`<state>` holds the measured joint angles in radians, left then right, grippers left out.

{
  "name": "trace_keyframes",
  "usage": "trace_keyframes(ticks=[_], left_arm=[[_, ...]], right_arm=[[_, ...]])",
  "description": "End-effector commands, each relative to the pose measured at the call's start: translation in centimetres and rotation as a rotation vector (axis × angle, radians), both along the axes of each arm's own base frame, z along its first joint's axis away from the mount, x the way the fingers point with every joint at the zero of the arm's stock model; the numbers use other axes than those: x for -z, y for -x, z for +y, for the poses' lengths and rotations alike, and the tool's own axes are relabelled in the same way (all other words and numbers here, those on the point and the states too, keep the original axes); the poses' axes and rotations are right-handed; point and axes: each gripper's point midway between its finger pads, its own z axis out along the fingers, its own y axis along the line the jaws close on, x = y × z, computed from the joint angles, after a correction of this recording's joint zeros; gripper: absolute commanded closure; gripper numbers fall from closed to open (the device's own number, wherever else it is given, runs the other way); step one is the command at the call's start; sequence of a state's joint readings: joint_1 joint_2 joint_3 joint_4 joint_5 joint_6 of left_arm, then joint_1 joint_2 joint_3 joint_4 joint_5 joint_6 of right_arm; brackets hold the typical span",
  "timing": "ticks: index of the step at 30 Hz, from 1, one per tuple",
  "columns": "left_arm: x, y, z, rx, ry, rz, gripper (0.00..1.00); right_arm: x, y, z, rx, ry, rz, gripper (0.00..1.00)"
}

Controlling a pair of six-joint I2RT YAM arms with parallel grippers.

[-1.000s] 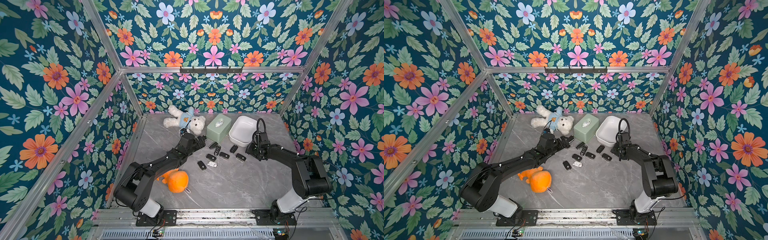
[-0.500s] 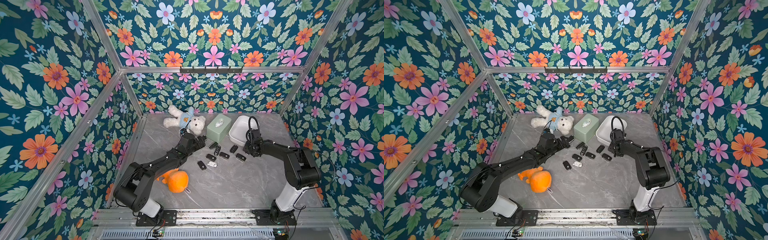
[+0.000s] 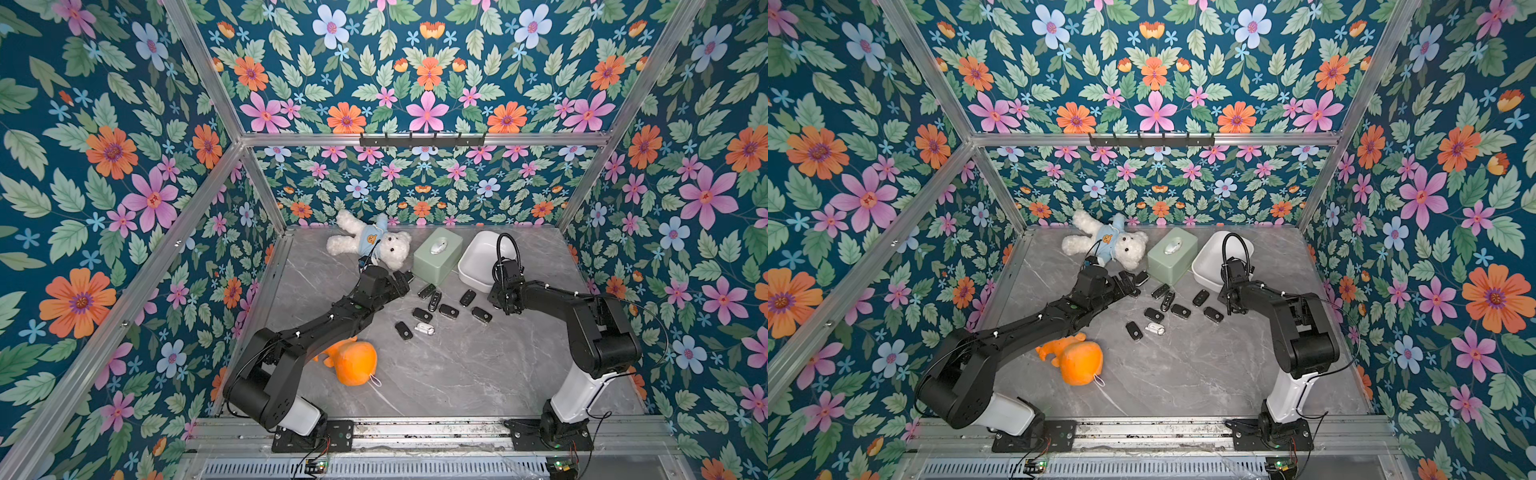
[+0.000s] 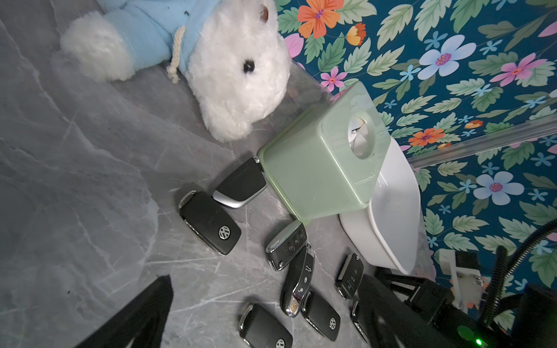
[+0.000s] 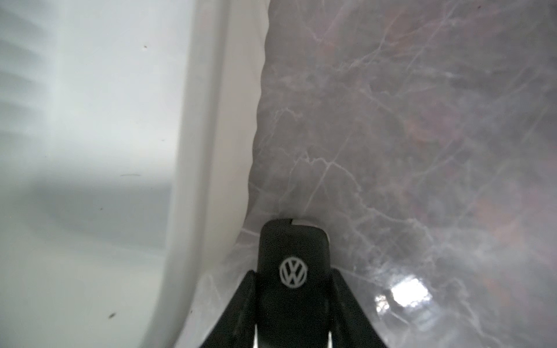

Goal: Place the car key into the storage box
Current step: Pick up the car key from the center of the board.

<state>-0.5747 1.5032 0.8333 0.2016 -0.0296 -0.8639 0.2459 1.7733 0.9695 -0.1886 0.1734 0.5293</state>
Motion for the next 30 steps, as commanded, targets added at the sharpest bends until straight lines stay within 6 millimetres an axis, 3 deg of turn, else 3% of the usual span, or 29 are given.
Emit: trace_keyframes(ticks=[1, 9, 14, 19, 24, 25, 30], left_arm=[[-0.3, -0.2, 0.4, -0.014, -0.017, -0.011, 0.0], [-0.8, -0.6, 0.4, -0.017, -0.03, -0.028, 0.0], [-0.8, -0.8, 0.3, -0.016, -0.034, -0.031, 0.0], [-0.5, -0.8, 0.4, -0.013, -0.043, -0.028, 0.0], [-0.4, -0.8, 0.5, -0.013, -0.056, -0.026, 0.0], [-0.4, -0.8, 0.5, -0.012, -0.058, -0.026, 0.0], [-0.2, -0.6, 0.8, -0.012, -0.077, -0.019, 0.0]], right_arm=[[-0.1, 1.8, -0.5, 0.004, 0.013, 0.056, 0.68], [-5.2, 2.0, -1.7, 0.013, 0.052, -0.049, 0.68], [-8.5, 0.9, -2.2, 0.015, 0.045, -0.115, 0.68], [-11.7, -1.8, -2.3, 0.001, 0.046, -0.192, 0.68], [-13.6, -5.4, -2.0, -0.01, 0.033, -0.234, 0.67], [-12.6, -6.3, -1.9, -0.013, 0.038, -0.214, 0.67], [-12.3, -10.2, -1.5, -0.021, 0.039, -0.215, 0.67]])
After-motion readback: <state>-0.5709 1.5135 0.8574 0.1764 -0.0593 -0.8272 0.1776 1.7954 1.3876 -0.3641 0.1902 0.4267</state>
